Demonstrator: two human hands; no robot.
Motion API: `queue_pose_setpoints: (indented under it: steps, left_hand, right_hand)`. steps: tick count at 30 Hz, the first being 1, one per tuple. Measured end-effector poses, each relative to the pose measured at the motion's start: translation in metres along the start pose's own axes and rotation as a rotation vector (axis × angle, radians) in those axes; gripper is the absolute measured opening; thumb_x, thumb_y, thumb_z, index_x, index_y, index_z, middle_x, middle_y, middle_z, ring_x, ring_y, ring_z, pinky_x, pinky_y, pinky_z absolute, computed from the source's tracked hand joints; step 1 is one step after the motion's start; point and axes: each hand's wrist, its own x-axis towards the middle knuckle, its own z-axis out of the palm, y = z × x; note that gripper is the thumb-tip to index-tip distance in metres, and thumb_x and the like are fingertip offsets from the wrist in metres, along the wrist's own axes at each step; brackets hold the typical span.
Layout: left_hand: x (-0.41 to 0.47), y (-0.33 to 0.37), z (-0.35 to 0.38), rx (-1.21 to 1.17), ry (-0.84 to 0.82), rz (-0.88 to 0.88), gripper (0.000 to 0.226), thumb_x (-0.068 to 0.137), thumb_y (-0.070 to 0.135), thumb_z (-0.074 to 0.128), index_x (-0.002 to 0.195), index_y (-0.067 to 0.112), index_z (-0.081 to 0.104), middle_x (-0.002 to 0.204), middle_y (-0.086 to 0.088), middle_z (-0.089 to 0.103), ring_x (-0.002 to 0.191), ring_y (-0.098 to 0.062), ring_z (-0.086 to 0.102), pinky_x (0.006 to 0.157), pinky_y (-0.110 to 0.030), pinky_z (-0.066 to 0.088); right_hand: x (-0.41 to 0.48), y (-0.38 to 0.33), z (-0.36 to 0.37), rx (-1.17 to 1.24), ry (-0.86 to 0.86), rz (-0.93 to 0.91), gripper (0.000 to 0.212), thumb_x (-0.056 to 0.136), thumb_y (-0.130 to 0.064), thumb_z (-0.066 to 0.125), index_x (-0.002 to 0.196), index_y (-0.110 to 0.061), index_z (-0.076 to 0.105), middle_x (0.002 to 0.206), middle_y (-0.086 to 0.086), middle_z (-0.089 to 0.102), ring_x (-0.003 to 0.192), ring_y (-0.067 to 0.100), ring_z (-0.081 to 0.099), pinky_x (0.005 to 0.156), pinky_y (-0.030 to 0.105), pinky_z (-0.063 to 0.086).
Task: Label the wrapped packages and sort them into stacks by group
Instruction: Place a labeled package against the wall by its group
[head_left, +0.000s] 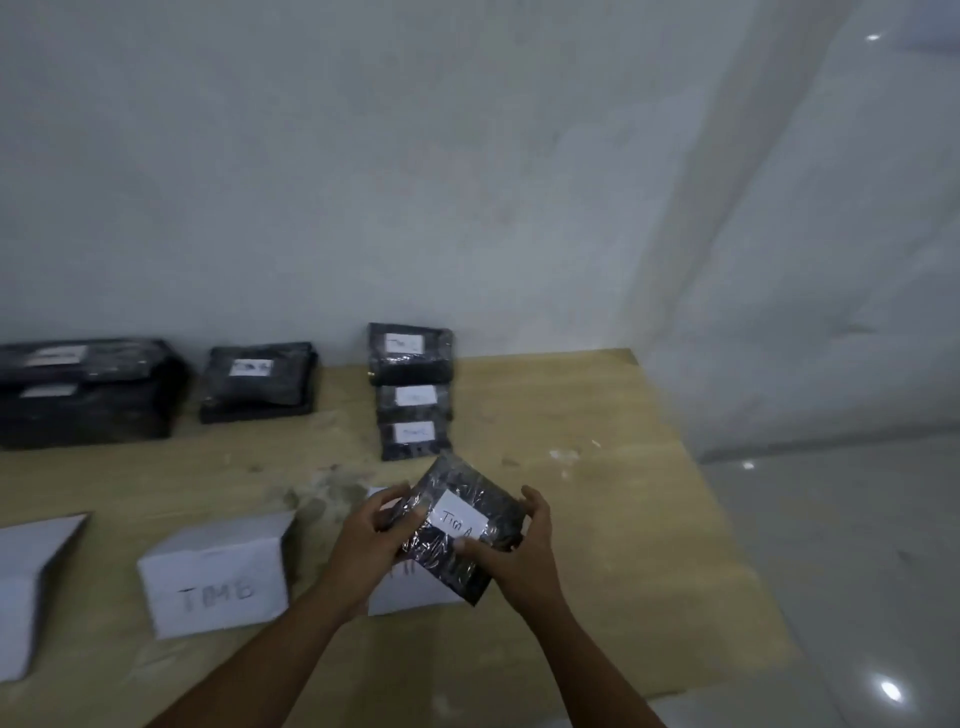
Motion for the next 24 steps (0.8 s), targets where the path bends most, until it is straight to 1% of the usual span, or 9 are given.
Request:
queue_pose_setpoints:
  steps: [2, 5, 7, 9, 11, 14, 17, 21, 24]
  left_hand:
    - [0.002, 0.002, -0.036, -0.016, 0.081, 0.027, 0.038, 0.083, 0.018, 0.073, 0.118, 0.019, 0.06, 0.106, -0.008, 0.07, 0.09, -0.021, 0.071, 0.065, -0.03, 0.059]
    - [0.004, 0.006, -0.096, -0.027, 0.148, 0.033, 0.05, 0.075, 0.031, 0.08, 0.117, 0.022, 0.055, 0.111, -0.007, 0.068, 0.099, -0.024, 0.069, 0.078, -0.042, 0.06]
    - [0.007, 0.006, -0.139, -0.073, 0.193, 0.018, 0.04, 0.079, 0.025, 0.077, 0.112, 0.017, 0.055, 0.108, -0.012, 0.068, 0.096, -0.026, 0.069, 0.075, -0.04, 0.06]
    - [0.011, 0.007, -0.183, -0.048, 0.253, 0.045, 0.028, 0.084, 0.019, 0.071, 0.108, 0.015, 0.058, 0.107, -0.011, 0.069, 0.095, -0.023, 0.068, 0.076, -0.036, 0.059]
    - [0.015, 0.012, -0.233, 0.059, 0.304, 0.075, 0.024, 0.085, 0.024, 0.07, 0.106, 0.017, 0.062, 0.106, 0.0, 0.069, 0.101, -0.017, 0.065, 0.086, -0.035, 0.056]
    - [0.017, 0.016, -0.293, 0.18, 0.374, 0.085, 0.016, 0.088, 0.024, 0.067, 0.103, 0.019, 0.066, 0.098, 0.007, 0.067, 0.095, -0.01, 0.063, 0.083, -0.025, 0.052]
    - [0.022, 0.019, -0.343, 0.278, 0.413, 0.075, 0.018, 0.09, 0.024, 0.064, 0.108, 0.019, 0.064, 0.102, 0.002, 0.065, 0.099, -0.015, 0.062, 0.085, -0.027, 0.049]
    - [0.037, 0.016, -0.405, 0.269, 0.473, 0.045, 0.031, 0.092, 0.02, 0.061, 0.122, 0.015, 0.056, 0.112, 0.001, 0.061, 0.107, -0.015, 0.055, 0.093, -0.029, 0.045]
    - [0.05, 0.016, -0.436, 0.282, 0.454, 0.002, 0.039, 0.093, 0.027, 0.059, 0.129, 0.016, 0.051, 0.115, 0.004, 0.054, 0.107, -0.011, 0.048, 0.091, -0.027, 0.04]
  right_hand:
    - [0.001, -0.013, 0.038, 0.008, -0.008, 0.017, 0.095, 0.056, -0.024, 0.093, 0.131, -0.025, 0.034, 0.125, -0.009, 0.049, 0.099, 0.015, 0.066, 0.078, 0.032, 0.059]
    - [0.0, -0.025, 0.104, -0.022, -0.018, 0.014, 0.075, 0.067, -0.026, 0.087, 0.124, -0.022, 0.039, 0.118, -0.009, 0.055, 0.095, 0.01, 0.064, 0.068, 0.021, 0.056]
    - [-0.001, -0.032, 0.149, -0.058, -0.042, 0.008, 0.064, 0.071, -0.027, 0.084, 0.121, -0.02, 0.044, 0.116, -0.005, 0.059, 0.095, 0.006, 0.063, 0.067, 0.018, 0.054]
    - [0.0, -0.037, 0.194, -0.1, -0.074, 0.004, 0.062, 0.072, -0.03, 0.083, 0.121, -0.023, 0.045, 0.117, -0.004, 0.061, 0.096, 0.006, 0.062, 0.071, 0.02, 0.055]
    - [0.004, -0.046, 0.245, -0.17, -0.13, 0.002, 0.059, 0.074, -0.035, 0.081, 0.119, -0.029, 0.044, 0.121, -0.005, 0.06, 0.099, 0.008, 0.062, 0.076, 0.024, 0.055]
    - [0.007, -0.056, 0.305, -0.211, -0.22, 0.012, 0.052, 0.08, -0.027, 0.077, 0.119, -0.029, 0.042, 0.123, -0.006, 0.057, 0.098, 0.007, 0.059, 0.074, 0.022, 0.053]
    - [0.008, -0.057, 0.358, -0.25, -0.257, -0.024, 0.053, 0.079, -0.018, 0.077, 0.119, -0.026, 0.044, 0.122, -0.004, 0.057, 0.095, 0.003, 0.059, 0.07, 0.016, 0.052]
    - [0.016, -0.058, 0.426, -0.303, -0.315, -0.023, 0.056, 0.079, -0.017, 0.075, 0.125, -0.026, 0.045, 0.125, 0.001, 0.051, 0.104, 0.012, 0.055, 0.084, 0.024, 0.05]
    - [0.022, -0.061, 0.462, -0.323, -0.387, -0.018, 0.059, 0.079, -0.016, 0.073, 0.129, -0.028, 0.045, 0.122, 0.0, 0.057, 0.105, 0.011, 0.057, 0.084, 0.02, 0.048]
